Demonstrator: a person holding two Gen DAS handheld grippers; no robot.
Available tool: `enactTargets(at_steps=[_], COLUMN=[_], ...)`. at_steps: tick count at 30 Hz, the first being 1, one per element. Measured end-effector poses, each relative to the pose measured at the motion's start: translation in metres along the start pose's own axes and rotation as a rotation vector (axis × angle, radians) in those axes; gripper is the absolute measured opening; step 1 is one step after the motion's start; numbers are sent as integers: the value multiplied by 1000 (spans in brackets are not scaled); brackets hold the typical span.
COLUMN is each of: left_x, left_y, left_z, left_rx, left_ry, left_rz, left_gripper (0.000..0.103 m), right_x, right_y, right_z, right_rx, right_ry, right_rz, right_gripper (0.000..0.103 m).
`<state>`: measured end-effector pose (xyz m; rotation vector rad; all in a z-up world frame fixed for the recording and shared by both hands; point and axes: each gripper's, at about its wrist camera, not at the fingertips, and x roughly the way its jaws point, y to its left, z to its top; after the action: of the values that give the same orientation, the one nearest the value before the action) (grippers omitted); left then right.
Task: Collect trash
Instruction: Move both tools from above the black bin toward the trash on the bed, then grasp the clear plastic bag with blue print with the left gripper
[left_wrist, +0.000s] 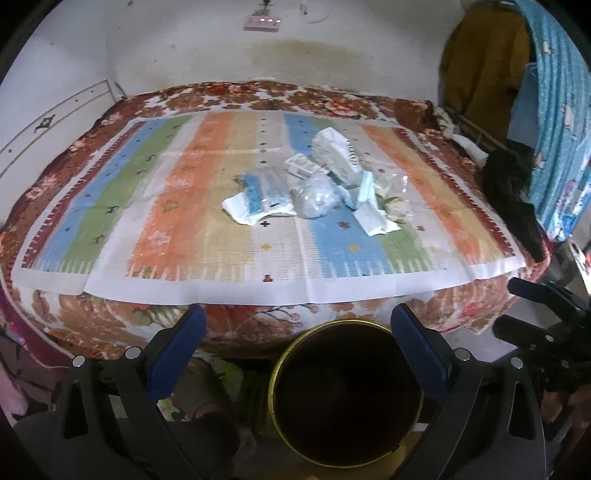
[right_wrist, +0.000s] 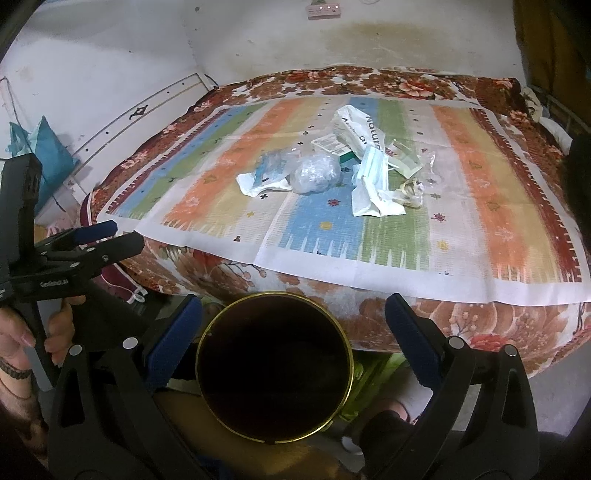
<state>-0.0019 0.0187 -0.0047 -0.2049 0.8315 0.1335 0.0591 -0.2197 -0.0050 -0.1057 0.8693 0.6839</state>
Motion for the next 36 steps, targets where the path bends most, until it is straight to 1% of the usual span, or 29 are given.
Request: enactTargets(at_steps=[5, 10, 15, 21, 26, 28, 34, 36], left_x=[0, 8, 14, 23, 32, 38, 58, 64], left_y=[2, 4, 3, 0, -4, -5, 2, 3], left_z=[3, 12, 26, 46, 67, 74, 95, 102], left_rx=[-9, -34, -21, 2, 51, 63, 34, 32], left_ry=[-6, 19, 21, 32, 31, 40, 94, 101], left_rz=[-13, -32, -5, 20, 70, 77, 67, 78], left_gripper=[97, 97, 97, 97, 97, 97, 97, 97], right_x=[4, 10, 15, 24, 34, 40, 62, 69], right_y=[0, -7, -8, -18, -26, -27, -33, -37], right_z=[3, 14, 26, 49, 62, 67, 88, 93], right_rx=[-8, 17, 25, 1, 9, 0, -11, -6], right_ry=[13, 28, 41, 52, 81, 93, 134, 150], right_rz=[6, 22, 26, -38, -50, -62, -90, -95], right_gripper=[94, 94, 94, 94, 94, 94, 94, 93])
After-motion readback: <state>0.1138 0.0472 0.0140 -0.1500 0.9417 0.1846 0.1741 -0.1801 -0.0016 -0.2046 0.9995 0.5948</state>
